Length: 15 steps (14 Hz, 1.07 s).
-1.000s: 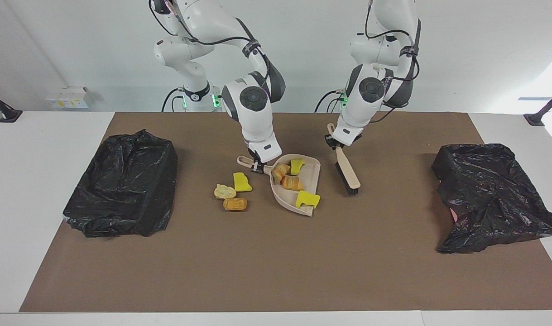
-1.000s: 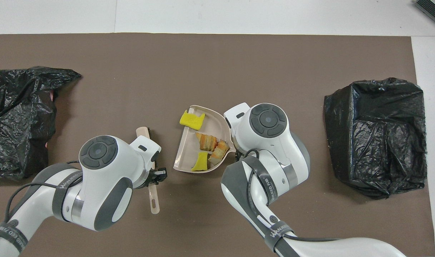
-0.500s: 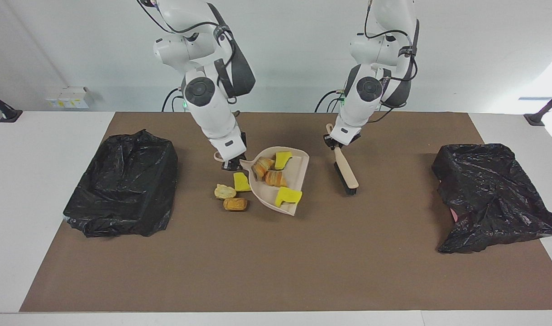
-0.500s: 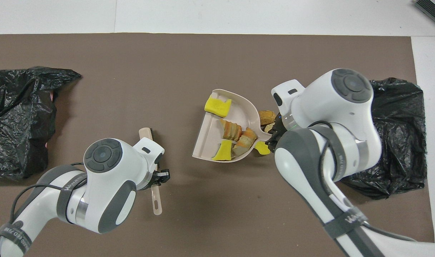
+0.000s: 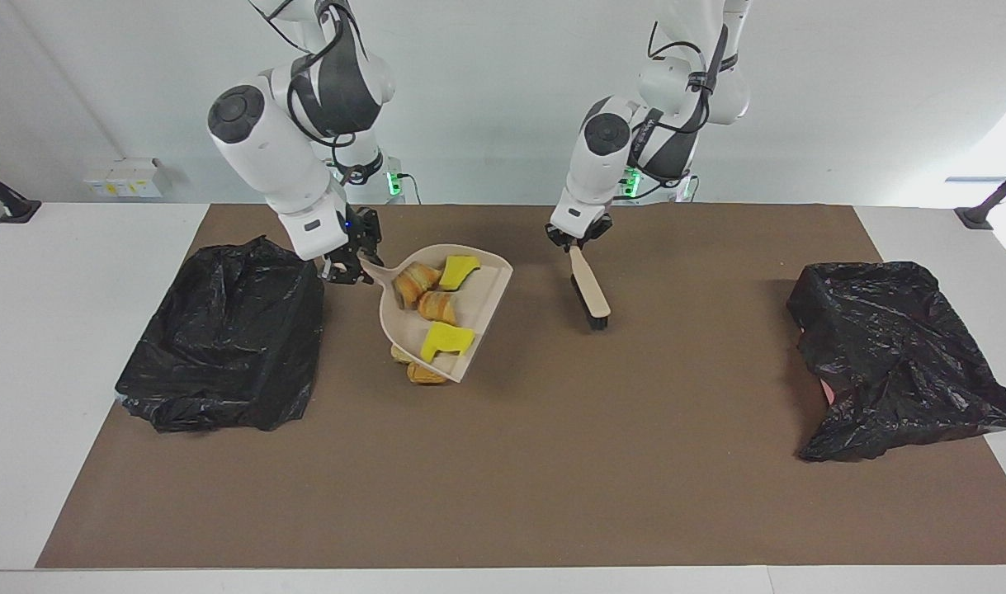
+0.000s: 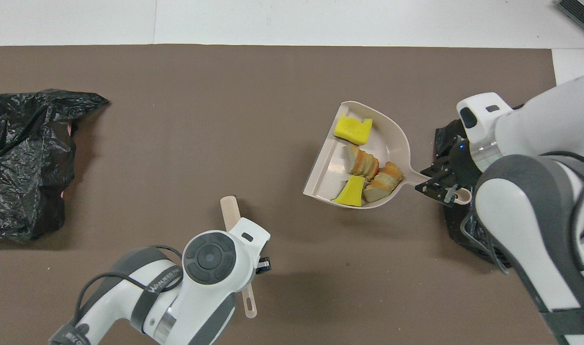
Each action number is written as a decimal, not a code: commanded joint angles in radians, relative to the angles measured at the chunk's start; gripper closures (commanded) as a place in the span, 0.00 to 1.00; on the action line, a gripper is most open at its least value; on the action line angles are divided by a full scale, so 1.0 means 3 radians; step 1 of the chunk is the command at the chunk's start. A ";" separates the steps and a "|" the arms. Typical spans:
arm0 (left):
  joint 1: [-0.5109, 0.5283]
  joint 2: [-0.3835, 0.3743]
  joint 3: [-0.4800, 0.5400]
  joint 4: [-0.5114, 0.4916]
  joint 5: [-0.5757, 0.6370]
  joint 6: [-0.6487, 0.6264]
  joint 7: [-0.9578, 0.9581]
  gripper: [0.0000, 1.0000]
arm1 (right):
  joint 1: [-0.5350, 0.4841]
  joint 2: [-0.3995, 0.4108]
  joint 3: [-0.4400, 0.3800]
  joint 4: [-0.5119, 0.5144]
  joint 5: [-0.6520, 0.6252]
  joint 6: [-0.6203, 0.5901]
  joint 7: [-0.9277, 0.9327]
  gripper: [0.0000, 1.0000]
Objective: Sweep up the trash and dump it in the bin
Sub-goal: 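Carry the dustpan to the black bag with the right gripper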
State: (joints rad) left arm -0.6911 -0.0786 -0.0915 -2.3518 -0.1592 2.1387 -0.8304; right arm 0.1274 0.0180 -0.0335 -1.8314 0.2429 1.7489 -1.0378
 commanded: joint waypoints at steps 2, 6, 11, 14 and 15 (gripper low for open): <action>-0.0380 -0.0157 0.0044 -0.0265 0.0050 0.0234 -0.0330 1.00 | -0.0494 -0.0172 0.0015 -0.0041 0.0034 -0.0286 -0.0359 1.00; -0.0463 -0.0178 0.0044 -0.0285 -0.0206 0.0214 -0.0270 0.90 | -0.1159 -0.0208 0.0015 -0.0067 -0.0379 -0.0287 -0.1008 1.00; -0.0299 -0.0086 0.0054 -0.0184 -0.0216 0.0178 0.0134 0.28 | -0.1615 -0.0188 0.0015 -0.0067 -0.1181 0.0264 -0.1429 1.00; -0.0029 -0.0019 0.0070 -0.0056 -0.0211 0.0137 0.0231 0.00 | -0.1570 -0.0167 0.0030 -0.0077 -0.1958 0.0398 -0.1409 1.00; 0.0028 -0.0024 0.0075 -0.0020 -0.0216 0.0071 0.0267 0.00 | -0.1565 -0.0157 0.0055 -0.0077 -0.2072 0.0403 -0.1403 1.00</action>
State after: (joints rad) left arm -0.7309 -0.0923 -0.0684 -2.3842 -0.2086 2.1848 -0.7928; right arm -0.3451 -0.0207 -0.0367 -1.8385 -0.2937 1.8501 -1.4530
